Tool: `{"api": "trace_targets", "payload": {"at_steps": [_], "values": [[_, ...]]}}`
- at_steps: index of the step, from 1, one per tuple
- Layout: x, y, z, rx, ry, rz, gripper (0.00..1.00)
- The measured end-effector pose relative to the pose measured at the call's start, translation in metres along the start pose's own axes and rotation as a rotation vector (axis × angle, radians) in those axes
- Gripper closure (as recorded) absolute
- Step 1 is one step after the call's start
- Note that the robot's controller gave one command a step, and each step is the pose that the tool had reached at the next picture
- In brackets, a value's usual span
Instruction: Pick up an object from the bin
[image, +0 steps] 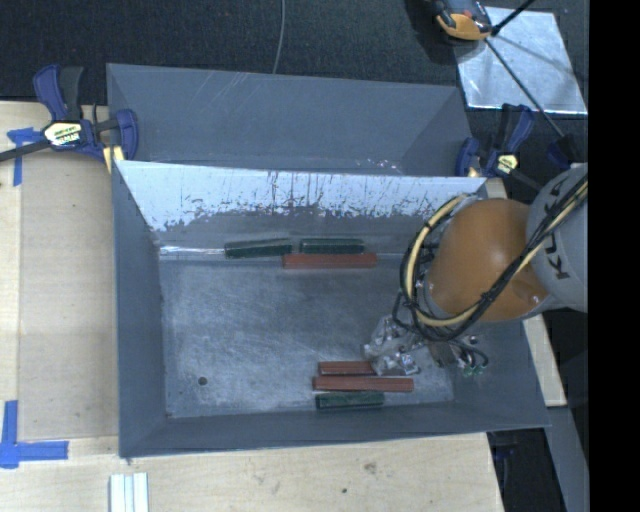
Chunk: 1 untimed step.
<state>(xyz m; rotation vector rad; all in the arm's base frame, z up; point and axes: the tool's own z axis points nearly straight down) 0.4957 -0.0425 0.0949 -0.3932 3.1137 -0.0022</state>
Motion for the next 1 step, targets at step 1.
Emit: {"api": "trace_targets", "payload": {"at_steps": [1], "values": [[-0.0185,0.0126,-0.0236,-0.001,-0.002,0.060,0.00]]}}
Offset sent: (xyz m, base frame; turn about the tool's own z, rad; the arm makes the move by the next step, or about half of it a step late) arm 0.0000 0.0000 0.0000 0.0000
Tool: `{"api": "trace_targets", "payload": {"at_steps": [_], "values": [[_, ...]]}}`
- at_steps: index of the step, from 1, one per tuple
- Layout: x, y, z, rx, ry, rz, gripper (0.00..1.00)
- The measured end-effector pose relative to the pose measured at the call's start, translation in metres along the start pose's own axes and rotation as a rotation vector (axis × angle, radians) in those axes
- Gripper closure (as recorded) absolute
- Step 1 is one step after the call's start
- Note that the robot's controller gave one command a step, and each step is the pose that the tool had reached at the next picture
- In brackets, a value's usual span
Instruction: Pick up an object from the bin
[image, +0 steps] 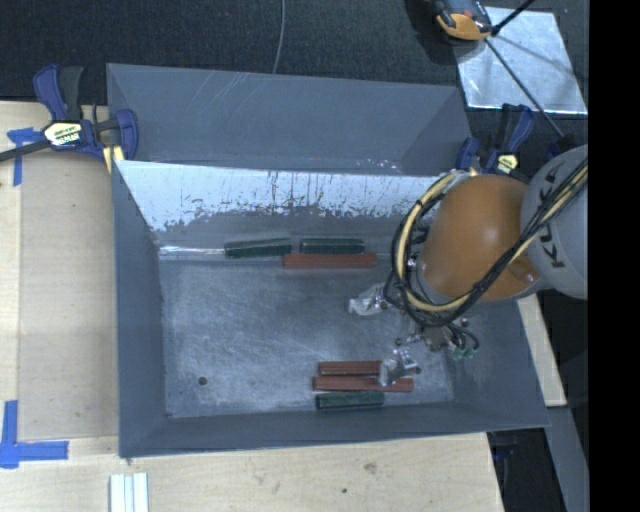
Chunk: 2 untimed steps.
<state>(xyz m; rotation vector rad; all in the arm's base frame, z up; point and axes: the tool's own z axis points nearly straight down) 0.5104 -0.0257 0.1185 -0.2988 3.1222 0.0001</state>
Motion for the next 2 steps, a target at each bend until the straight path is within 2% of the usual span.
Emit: {"api": "trace_targets", "payload": {"at_steps": [1,2], "values": [[0.000,0.000,0.001,0.000,0.001,0.000,0.00],[0.006,0.012,0.037,0.008,-0.003,-0.333,1.00]]}}
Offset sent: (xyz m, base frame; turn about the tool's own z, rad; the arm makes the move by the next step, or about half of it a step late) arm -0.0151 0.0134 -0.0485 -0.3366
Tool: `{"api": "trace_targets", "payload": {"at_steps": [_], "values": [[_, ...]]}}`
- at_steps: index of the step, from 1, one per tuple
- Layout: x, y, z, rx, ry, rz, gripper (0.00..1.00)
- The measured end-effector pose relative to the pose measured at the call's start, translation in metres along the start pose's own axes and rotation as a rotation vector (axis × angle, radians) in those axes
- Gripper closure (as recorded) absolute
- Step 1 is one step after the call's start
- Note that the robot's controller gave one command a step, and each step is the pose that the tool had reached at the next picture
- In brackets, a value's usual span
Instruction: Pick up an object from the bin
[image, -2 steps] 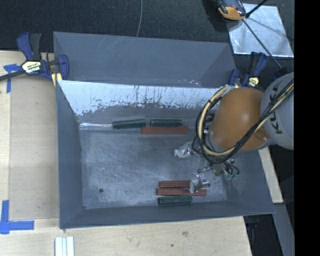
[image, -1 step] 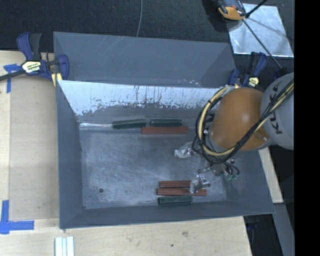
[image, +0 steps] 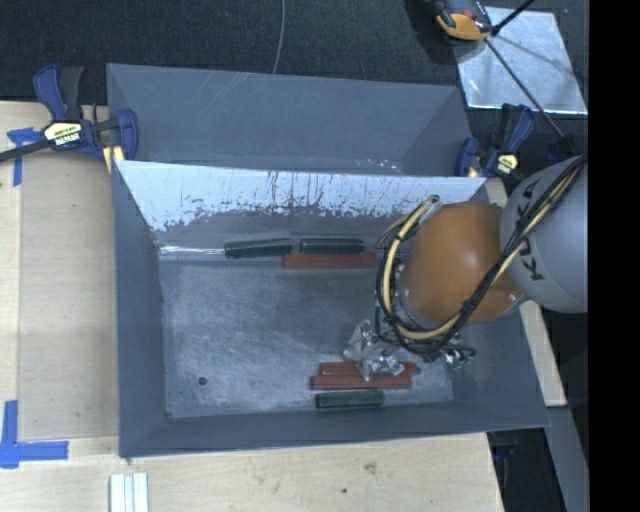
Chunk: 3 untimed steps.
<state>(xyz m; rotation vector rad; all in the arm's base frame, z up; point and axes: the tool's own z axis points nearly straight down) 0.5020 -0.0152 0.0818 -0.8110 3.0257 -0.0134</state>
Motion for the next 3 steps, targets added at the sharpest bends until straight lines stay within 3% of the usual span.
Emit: {"api": "trace_targets", "payload": {"at_steps": [1,2,3], "values": [[0.000,0.000,0.000,0.000,0.000,0.000,1.00],[-0.001,0.006,-0.037,-0.011,0.006,-0.057,1.00],[-0.011,0.011,-0.072,-0.007,-0.001,-0.098,1.00]]}}
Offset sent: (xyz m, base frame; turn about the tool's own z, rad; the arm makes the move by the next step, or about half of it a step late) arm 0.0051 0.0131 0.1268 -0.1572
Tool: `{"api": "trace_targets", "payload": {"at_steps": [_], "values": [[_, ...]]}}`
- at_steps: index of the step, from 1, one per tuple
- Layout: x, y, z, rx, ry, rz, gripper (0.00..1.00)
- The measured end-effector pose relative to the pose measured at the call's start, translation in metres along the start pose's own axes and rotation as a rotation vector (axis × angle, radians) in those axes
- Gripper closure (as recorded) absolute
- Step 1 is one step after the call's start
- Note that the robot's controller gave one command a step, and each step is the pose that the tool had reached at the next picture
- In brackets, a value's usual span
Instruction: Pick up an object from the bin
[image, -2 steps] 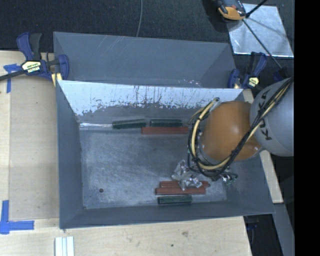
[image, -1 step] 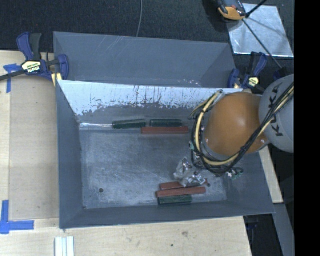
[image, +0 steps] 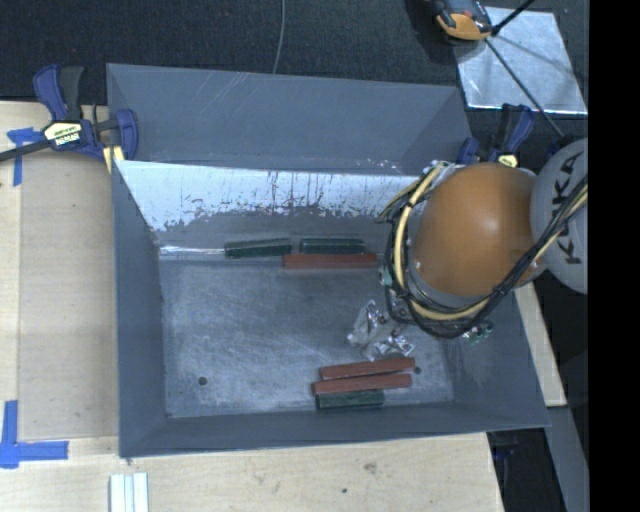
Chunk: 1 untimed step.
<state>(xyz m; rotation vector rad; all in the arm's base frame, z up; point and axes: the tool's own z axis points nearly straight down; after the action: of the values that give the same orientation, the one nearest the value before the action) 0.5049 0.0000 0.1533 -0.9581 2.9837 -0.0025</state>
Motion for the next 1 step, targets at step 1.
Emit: {"api": "trace_targets", "payload": {"at_steps": [1], "values": [[-0.0086,-0.0108,-0.0289,-0.004,0.006,0.048,1.00]]}}
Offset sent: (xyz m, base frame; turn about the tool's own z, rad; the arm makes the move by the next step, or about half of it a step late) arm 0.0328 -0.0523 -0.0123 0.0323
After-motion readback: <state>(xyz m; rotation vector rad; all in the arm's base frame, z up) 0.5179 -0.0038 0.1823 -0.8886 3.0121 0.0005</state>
